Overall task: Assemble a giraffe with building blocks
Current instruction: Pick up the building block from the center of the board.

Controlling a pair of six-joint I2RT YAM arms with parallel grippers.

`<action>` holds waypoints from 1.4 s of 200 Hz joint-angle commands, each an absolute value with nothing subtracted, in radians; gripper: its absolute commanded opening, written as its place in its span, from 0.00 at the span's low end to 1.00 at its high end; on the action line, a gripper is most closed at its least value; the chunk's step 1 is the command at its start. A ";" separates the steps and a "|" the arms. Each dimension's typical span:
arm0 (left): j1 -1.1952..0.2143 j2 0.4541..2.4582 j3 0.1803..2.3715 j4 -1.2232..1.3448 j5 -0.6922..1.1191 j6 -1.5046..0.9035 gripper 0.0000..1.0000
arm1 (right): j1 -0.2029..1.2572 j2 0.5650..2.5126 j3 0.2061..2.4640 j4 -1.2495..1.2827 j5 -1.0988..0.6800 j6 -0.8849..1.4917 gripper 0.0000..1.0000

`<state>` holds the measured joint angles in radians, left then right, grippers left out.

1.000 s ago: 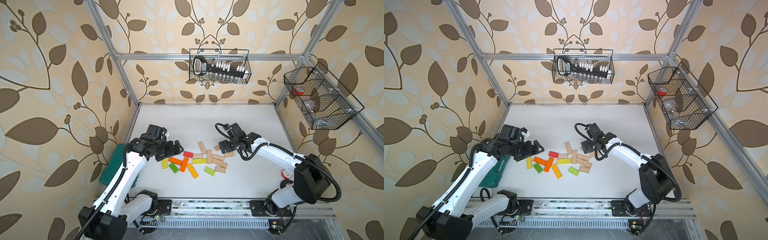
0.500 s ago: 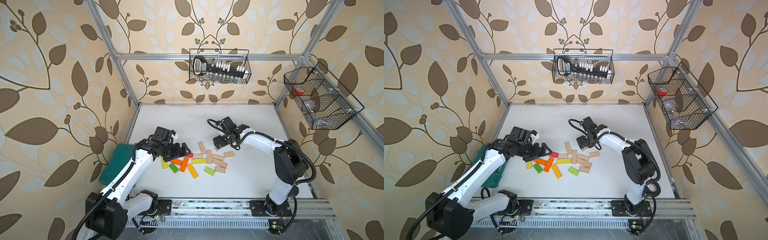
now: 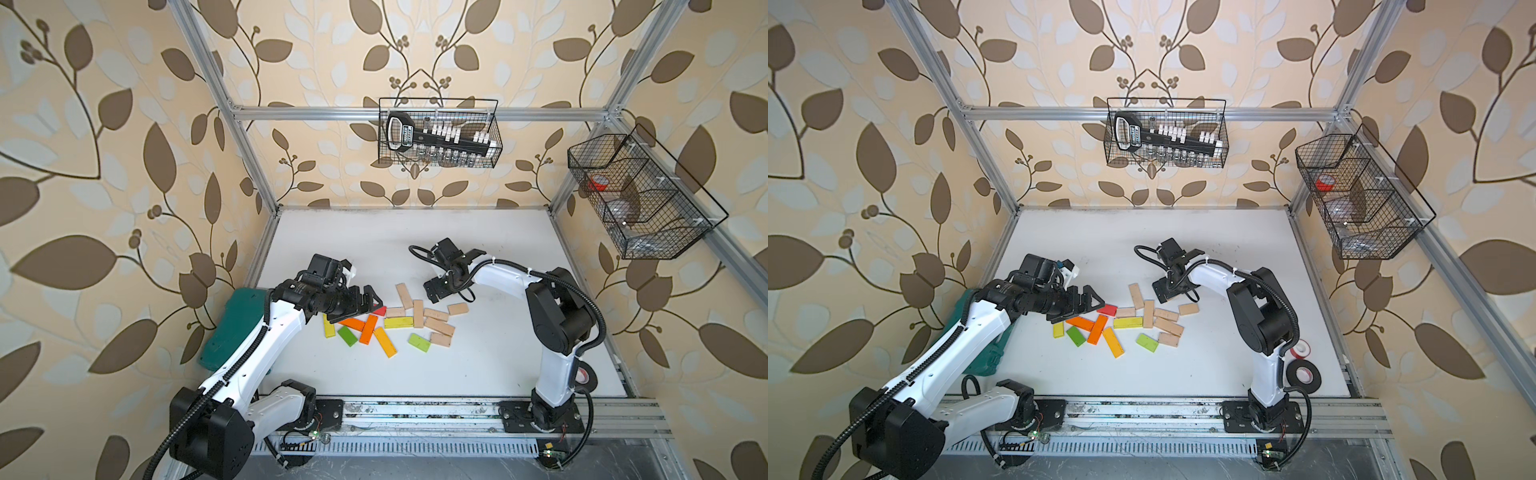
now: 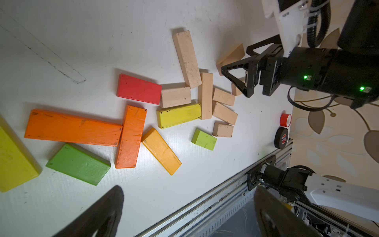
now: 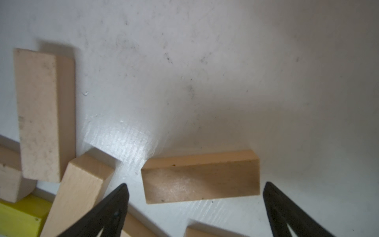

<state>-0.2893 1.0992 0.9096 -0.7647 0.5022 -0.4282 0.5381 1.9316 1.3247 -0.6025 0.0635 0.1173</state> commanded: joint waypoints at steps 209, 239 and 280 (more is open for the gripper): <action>-0.304 1.074 0.890 -0.766 0.532 -0.421 0.99 | 0.508 1.793 1.094 -0.676 0.068 0.379 0.65; -0.308 1.081 0.897 -0.762 0.537 -0.420 0.99 | 0.507 1.795 1.101 -0.680 0.082 0.392 0.54; -0.310 1.087 0.907 -0.761 0.543 -0.416 0.99 | 0.483 1.786 1.203 -0.731 0.102 0.390 0.47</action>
